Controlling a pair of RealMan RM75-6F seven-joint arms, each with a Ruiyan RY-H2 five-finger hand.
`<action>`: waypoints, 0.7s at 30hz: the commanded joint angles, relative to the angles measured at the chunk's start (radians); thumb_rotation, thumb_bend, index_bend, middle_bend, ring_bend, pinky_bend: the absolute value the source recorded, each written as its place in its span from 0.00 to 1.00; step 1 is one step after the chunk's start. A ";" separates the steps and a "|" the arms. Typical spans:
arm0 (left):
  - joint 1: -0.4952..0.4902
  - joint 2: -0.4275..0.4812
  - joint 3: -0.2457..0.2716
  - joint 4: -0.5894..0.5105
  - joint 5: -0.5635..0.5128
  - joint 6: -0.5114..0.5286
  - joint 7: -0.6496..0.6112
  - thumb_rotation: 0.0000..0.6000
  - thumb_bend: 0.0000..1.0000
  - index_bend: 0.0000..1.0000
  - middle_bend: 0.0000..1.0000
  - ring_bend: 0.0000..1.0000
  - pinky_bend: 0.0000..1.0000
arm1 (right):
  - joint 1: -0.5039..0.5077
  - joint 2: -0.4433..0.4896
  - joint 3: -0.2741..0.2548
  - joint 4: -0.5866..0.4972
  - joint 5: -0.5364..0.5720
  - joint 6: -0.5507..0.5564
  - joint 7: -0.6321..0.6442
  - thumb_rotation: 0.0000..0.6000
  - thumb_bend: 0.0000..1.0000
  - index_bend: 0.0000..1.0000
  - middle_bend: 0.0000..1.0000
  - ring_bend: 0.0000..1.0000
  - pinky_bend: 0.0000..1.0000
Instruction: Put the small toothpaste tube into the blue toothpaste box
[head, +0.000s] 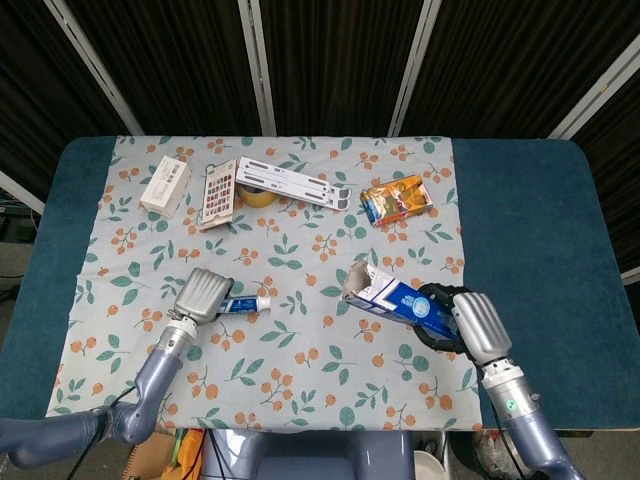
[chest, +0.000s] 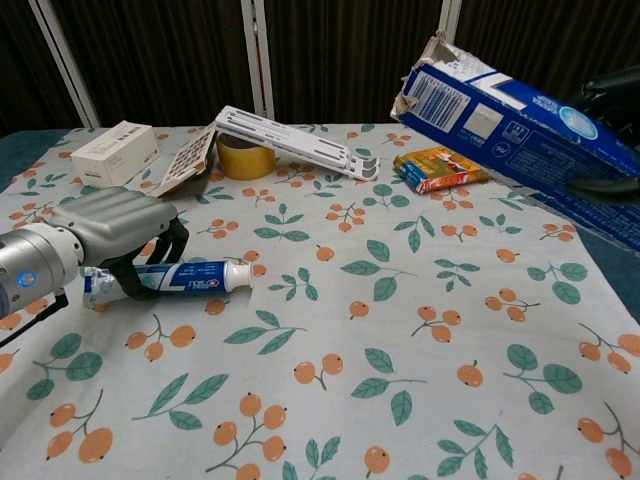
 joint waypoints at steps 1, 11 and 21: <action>0.006 0.032 0.001 -0.020 0.051 0.036 -0.037 1.00 0.46 0.70 0.77 0.68 0.69 | -0.002 0.001 0.001 -0.001 -0.001 0.001 0.000 1.00 0.31 0.42 0.53 0.46 0.42; -0.036 0.260 -0.046 -0.140 0.249 0.115 -0.063 1.00 0.46 0.70 0.76 0.68 0.69 | -0.012 0.004 0.001 -0.012 -0.007 0.010 -0.006 1.00 0.31 0.42 0.53 0.46 0.42; -0.139 0.525 -0.144 -0.284 0.395 0.085 -0.027 1.00 0.46 0.70 0.76 0.67 0.69 | -0.019 -0.004 -0.021 -0.019 -0.030 0.005 -0.034 1.00 0.31 0.42 0.53 0.46 0.42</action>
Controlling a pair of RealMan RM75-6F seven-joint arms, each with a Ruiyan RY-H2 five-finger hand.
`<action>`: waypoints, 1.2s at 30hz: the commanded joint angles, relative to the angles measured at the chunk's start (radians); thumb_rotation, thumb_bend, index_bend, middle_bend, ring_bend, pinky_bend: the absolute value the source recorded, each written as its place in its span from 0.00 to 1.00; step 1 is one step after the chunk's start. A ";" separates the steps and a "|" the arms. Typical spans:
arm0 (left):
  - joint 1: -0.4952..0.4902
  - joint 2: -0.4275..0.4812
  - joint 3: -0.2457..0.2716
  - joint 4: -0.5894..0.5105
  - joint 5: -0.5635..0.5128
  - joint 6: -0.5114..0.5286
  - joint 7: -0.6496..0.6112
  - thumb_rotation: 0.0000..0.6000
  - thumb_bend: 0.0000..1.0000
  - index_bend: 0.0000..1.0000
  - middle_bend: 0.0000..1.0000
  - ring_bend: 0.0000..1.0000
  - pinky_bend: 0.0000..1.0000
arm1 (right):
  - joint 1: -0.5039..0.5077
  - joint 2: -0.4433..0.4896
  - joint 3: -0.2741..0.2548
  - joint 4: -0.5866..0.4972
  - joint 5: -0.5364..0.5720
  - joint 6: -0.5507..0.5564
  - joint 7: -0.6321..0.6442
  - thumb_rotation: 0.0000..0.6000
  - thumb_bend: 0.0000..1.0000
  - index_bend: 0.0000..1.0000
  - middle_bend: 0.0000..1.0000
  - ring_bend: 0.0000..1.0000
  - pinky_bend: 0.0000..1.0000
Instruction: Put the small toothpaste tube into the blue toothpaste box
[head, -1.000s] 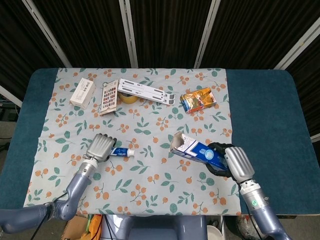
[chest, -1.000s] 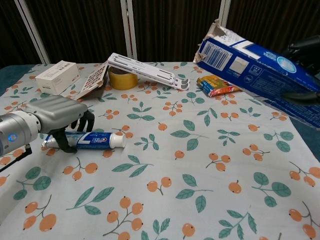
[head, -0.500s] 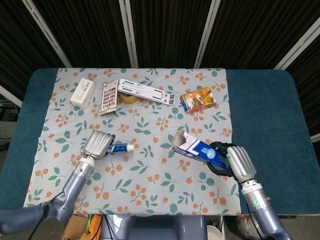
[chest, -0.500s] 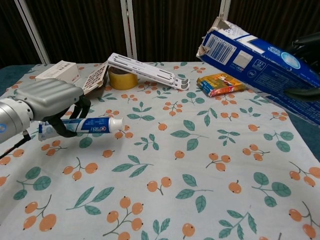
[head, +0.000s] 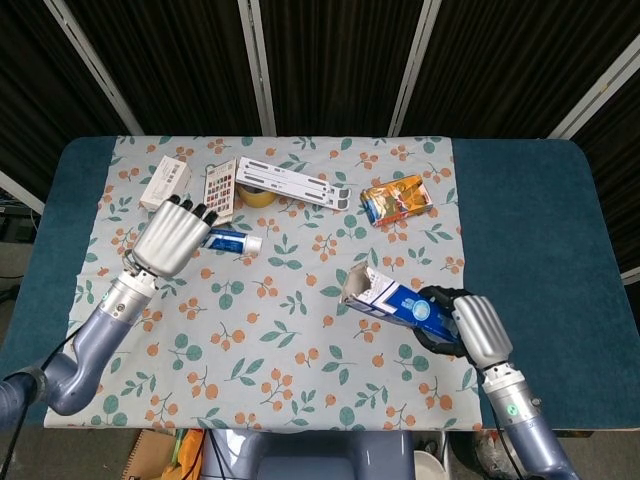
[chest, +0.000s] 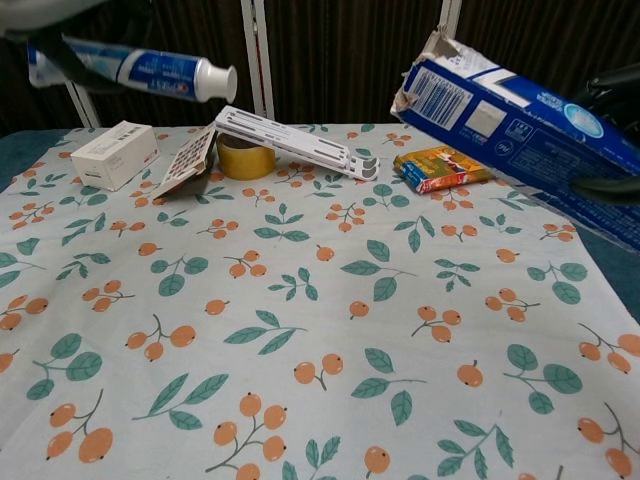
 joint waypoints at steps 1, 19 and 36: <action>-0.065 0.120 -0.053 -0.085 0.039 -0.056 0.011 1.00 0.46 0.70 0.76 0.67 0.69 | -0.003 -0.008 -0.013 0.003 -0.011 -0.006 -0.015 1.00 0.31 0.42 0.53 0.46 0.42; -0.259 0.107 -0.086 -0.245 -0.022 -0.224 0.238 1.00 0.46 0.70 0.77 0.67 0.69 | -0.012 0.000 -0.010 -0.020 -0.035 -0.001 0.001 1.00 0.31 0.42 0.53 0.46 0.42; -0.359 0.021 -0.068 -0.237 -0.060 -0.262 0.345 1.00 0.46 0.71 0.77 0.67 0.69 | -0.014 0.005 -0.012 -0.034 -0.038 -0.015 0.008 1.00 0.30 0.42 0.53 0.46 0.42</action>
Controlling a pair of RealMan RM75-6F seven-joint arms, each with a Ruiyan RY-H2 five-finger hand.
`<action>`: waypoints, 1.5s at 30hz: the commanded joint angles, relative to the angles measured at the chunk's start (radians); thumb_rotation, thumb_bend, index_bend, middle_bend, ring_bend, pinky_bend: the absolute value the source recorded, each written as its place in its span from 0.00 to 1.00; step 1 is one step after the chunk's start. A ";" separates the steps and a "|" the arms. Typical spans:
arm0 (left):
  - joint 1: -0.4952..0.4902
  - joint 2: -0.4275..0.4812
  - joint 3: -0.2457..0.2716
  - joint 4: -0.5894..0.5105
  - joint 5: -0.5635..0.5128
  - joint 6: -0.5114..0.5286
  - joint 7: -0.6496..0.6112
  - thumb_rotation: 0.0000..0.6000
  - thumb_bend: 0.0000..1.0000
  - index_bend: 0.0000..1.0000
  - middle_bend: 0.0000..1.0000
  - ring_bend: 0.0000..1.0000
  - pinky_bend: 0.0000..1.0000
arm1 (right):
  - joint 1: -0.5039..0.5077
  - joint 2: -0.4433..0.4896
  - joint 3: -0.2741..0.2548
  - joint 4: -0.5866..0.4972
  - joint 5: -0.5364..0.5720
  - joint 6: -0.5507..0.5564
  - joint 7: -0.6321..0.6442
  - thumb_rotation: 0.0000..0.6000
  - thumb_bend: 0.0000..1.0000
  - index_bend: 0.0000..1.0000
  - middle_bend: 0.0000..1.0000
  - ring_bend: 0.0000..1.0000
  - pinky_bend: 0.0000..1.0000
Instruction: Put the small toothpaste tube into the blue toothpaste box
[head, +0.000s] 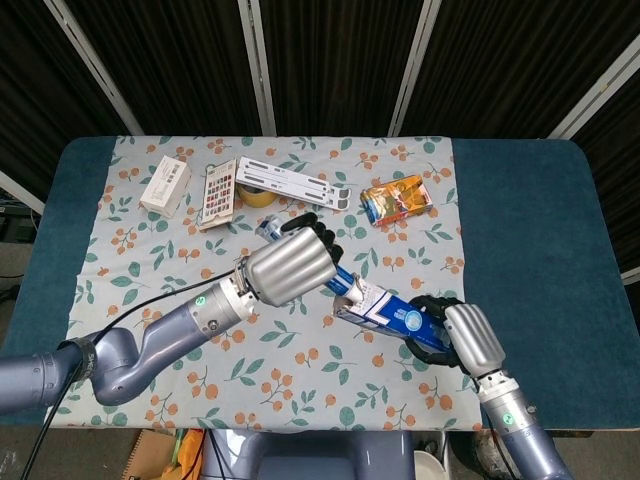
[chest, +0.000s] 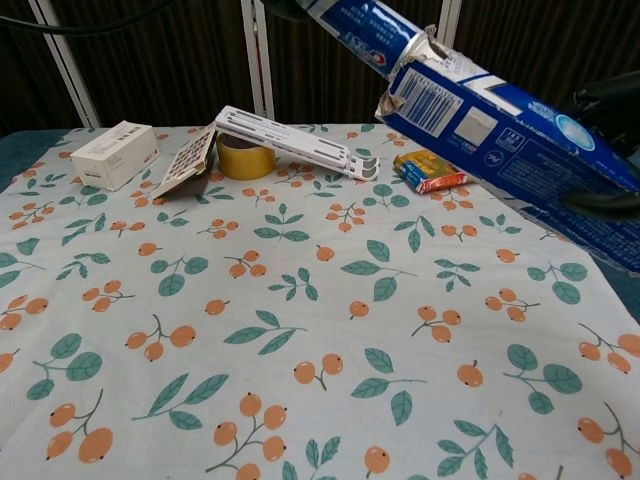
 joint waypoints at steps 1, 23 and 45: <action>-0.033 -0.021 0.012 0.010 0.012 -0.027 0.031 1.00 0.46 0.71 0.77 0.67 0.69 | 0.000 0.001 0.004 -0.002 0.003 0.002 0.004 1.00 0.30 0.42 0.53 0.46 0.42; -0.144 -0.120 -0.001 0.139 0.288 0.093 0.034 1.00 0.06 0.25 0.21 0.17 0.31 | -0.030 0.003 0.068 -0.080 0.024 0.069 0.248 1.00 0.30 0.42 0.53 0.46 0.42; -0.151 -0.096 -0.045 0.185 0.455 0.251 -0.181 1.00 0.00 0.16 0.14 0.14 0.27 | -0.045 0.065 0.159 -0.133 0.159 0.001 0.685 1.00 0.31 0.42 0.53 0.47 0.42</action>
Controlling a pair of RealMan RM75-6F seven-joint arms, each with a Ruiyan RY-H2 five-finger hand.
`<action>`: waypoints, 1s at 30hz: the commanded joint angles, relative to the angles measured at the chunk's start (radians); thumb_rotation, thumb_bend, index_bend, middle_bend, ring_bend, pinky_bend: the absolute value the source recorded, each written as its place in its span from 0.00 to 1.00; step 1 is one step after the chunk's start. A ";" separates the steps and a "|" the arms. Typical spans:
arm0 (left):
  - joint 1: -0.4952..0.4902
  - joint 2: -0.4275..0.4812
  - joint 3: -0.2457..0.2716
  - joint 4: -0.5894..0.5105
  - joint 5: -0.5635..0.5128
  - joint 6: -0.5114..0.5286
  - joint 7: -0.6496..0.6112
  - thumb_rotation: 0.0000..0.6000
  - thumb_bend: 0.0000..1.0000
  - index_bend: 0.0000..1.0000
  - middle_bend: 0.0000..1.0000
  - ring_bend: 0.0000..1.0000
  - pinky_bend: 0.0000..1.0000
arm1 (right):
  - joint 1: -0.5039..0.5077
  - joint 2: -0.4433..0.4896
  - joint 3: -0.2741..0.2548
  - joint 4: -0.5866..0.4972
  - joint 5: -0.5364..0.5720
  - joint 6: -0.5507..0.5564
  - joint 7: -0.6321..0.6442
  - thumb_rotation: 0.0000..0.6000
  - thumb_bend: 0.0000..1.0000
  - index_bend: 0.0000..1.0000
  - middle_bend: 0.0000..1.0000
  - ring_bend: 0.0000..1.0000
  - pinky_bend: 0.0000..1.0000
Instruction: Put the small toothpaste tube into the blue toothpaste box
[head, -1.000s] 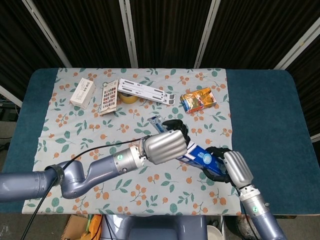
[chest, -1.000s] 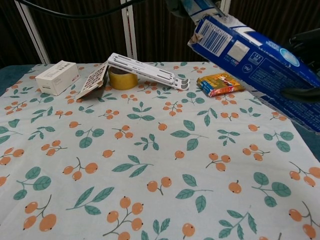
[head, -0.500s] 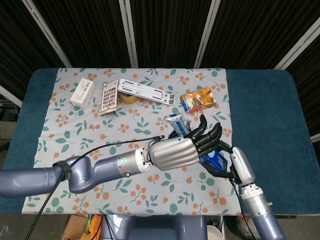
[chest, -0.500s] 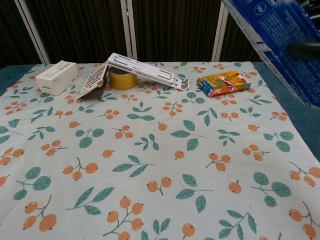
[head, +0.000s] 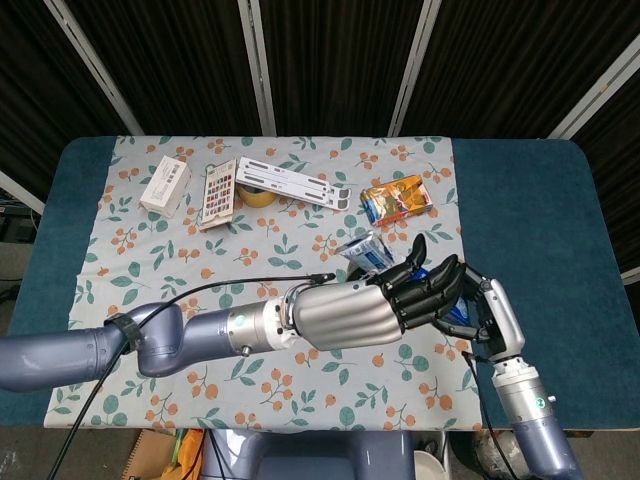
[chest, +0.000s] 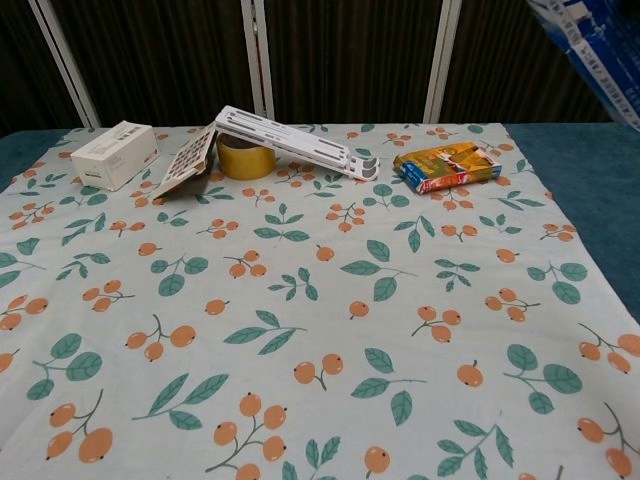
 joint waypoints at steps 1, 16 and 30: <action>0.004 0.019 -0.018 -0.006 0.004 0.015 -0.016 1.00 0.00 0.16 0.14 0.14 0.27 | -0.001 0.000 0.004 0.000 0.012 -0.010 0.014 1.00 0.31 0.42 0.53 0.47 0.42; 0.023 0.046 -0.055 -0.036 0.006 0.043 -0.014 1.00 0.00 0.15 0.14 0.14 0.27 | -0.008 -0.009 0.014 0.007 0.014 -0.020 0.041 1.00 0.31 0.43 0.54 0.47 0.42; 0.278 0.170 0.023 -0.155 0.045 0.284 -0.048 1.00 0.00 0.15 0.14 0.14 0.27 | -0.016 0.055 0.091 -0.021 0.120 -0.087 0.238 1.00 0.31 0.46 0.56 0.49 0.47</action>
